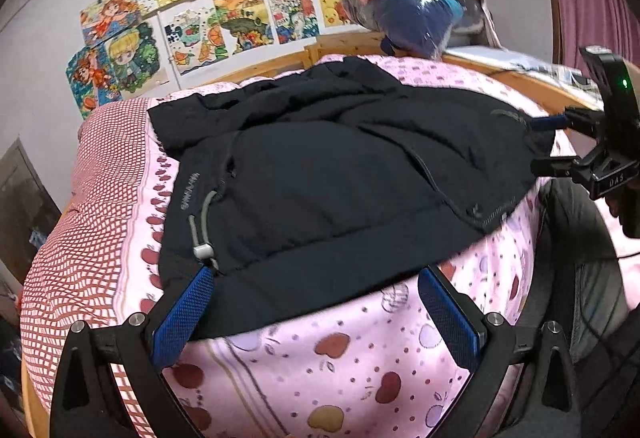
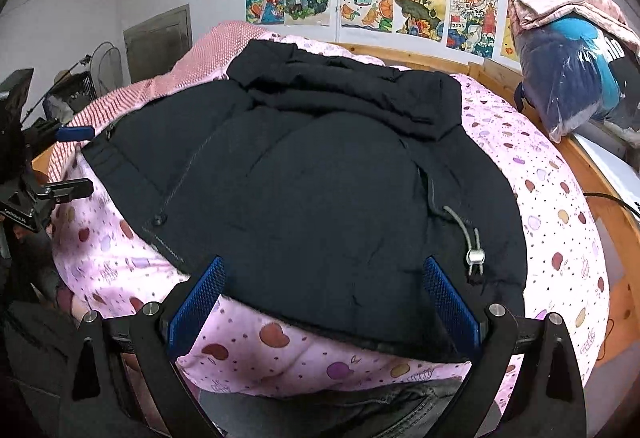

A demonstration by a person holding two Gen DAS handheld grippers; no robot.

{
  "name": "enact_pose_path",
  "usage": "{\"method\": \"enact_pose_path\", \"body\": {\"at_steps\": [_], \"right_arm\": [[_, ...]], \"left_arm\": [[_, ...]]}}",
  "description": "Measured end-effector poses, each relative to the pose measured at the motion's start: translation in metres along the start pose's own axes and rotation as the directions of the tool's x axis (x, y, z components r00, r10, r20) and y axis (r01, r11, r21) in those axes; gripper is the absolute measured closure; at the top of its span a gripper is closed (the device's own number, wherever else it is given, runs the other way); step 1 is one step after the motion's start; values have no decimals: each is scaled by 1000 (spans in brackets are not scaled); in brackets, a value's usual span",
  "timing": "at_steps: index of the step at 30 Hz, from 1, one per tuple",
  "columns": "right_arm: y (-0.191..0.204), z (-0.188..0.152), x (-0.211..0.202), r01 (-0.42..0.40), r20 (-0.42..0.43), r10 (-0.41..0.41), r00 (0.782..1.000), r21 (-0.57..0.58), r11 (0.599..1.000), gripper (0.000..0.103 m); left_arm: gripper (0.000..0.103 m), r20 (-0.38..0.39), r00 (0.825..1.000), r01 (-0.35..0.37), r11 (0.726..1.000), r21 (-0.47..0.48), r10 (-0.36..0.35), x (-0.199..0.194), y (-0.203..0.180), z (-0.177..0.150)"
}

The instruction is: Fold large clothes

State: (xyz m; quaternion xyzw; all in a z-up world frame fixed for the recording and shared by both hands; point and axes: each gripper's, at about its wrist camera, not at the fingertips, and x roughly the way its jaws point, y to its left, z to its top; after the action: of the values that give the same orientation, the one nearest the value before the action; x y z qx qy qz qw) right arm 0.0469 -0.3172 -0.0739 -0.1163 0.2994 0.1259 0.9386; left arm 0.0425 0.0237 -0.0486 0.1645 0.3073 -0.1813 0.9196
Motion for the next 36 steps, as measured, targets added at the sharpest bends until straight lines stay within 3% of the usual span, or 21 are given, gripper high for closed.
{"method": "enact_pose_path", "body": {"at_steps": [9, 27, 36], "right_arm": [[18, -12, 9, 14, -27, -16, 1000, -75, 997, 6], [42, -22, 8, 101, -33, -110, 993, -198, 975, 6], [40, -18, 10, 128, -3, -130, 992, -141, 982, 3]], "left_arm": [[0, -45, 999, -8, 998, 55, 10, 10, -19, -8], [0, -104, 994, -31, 999, -22, 29, 24, -10, -11], [0, -117, 993, -16, 995, -99, 4, 28, -3, -11]]}}
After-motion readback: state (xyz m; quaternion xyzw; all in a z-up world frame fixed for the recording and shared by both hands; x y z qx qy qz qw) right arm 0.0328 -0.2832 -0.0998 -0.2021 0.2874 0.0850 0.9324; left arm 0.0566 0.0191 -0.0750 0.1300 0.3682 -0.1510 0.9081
